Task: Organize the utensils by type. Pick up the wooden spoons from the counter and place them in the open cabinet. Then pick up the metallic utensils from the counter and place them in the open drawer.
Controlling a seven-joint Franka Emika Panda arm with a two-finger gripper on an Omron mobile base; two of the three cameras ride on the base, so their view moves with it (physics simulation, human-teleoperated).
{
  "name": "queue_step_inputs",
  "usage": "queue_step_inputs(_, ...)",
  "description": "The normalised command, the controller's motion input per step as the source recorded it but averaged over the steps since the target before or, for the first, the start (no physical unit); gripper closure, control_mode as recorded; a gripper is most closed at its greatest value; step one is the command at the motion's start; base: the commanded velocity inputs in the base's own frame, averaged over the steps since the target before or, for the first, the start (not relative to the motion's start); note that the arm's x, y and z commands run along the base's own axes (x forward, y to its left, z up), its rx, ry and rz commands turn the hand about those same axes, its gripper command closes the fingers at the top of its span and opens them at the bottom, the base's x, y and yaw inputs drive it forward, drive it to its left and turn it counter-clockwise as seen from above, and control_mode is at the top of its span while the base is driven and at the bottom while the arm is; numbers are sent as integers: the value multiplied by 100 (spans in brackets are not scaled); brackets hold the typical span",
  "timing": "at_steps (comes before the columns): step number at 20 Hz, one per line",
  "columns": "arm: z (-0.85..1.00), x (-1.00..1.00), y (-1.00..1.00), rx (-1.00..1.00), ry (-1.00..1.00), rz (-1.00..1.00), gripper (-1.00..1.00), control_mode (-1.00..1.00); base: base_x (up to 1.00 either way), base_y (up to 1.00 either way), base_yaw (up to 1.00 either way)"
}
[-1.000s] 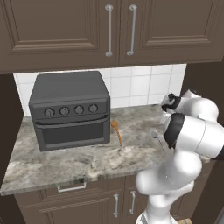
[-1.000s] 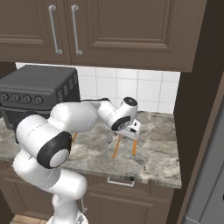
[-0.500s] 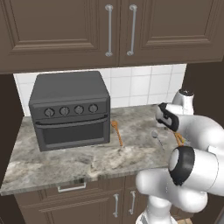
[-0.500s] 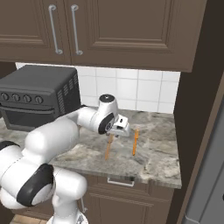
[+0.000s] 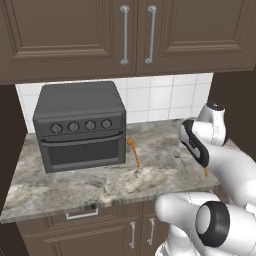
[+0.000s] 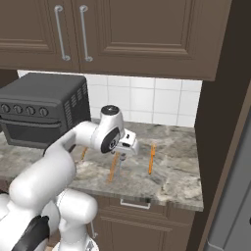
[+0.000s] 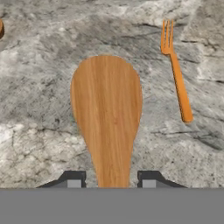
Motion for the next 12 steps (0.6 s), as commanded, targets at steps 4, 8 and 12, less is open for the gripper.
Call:
queue_step_inputs(4, 2, -29, 25, 3, 2, 0, 100, -100, 0, 0, 0)
queue_step_inputs(8, 0, -9, 2, 0, 0, 0, 100, -100, 0, 0, 0)
queue_step_inputs(12, 0, 0, 0, 0, 0, 0, 100, -100, 0, 0, 0)
